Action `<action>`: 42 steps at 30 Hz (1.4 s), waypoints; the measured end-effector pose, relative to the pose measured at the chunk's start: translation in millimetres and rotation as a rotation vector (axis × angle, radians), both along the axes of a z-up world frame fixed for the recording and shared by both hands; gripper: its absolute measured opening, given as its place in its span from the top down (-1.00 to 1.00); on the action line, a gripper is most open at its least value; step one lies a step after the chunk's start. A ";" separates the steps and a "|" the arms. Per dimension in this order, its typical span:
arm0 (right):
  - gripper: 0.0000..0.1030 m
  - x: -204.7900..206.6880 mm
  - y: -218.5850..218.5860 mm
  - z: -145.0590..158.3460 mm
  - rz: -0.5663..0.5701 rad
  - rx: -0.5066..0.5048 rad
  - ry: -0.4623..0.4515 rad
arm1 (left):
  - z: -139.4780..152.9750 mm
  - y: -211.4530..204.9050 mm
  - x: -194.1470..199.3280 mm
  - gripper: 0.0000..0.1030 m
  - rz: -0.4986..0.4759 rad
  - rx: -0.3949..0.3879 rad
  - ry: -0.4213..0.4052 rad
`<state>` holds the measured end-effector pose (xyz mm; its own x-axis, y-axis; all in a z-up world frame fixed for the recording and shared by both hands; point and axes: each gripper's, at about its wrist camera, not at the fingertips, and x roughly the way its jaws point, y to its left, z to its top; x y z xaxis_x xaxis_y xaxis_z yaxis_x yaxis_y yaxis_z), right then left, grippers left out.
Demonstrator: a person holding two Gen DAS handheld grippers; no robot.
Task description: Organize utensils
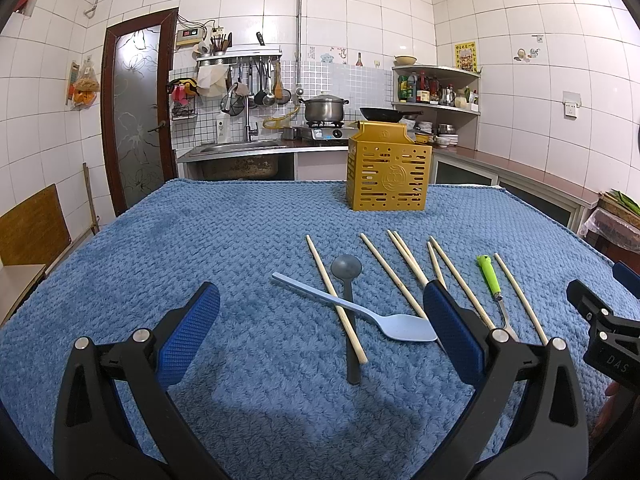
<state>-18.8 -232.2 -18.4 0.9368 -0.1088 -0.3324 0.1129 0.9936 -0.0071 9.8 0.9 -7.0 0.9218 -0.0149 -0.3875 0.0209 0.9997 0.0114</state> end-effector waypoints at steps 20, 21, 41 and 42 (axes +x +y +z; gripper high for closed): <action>-0.93 25.4 -2.0 14.2 0.069 0.046 0.076 | 9.8 -1.4 15.6 -0.91 0.015 -0.010 0.097; -0.93 29.7 -1.3 13.3 0.070 0.043 0.094 | 10.1 -2.3 20.2 -0.91 0.007 -0.013 0.122; -0.93 161.9 10.8 -15.6 0.070 0.045 0.405 | 10.5 3.9 128.6 -0.91 -0.009 -0.023 0.406; -0.93 165.6 10.4 -16.3 0.067 0.050 0.410 | 9.3 3.1 133.3 -0.91 -0.004 -0.017 0.410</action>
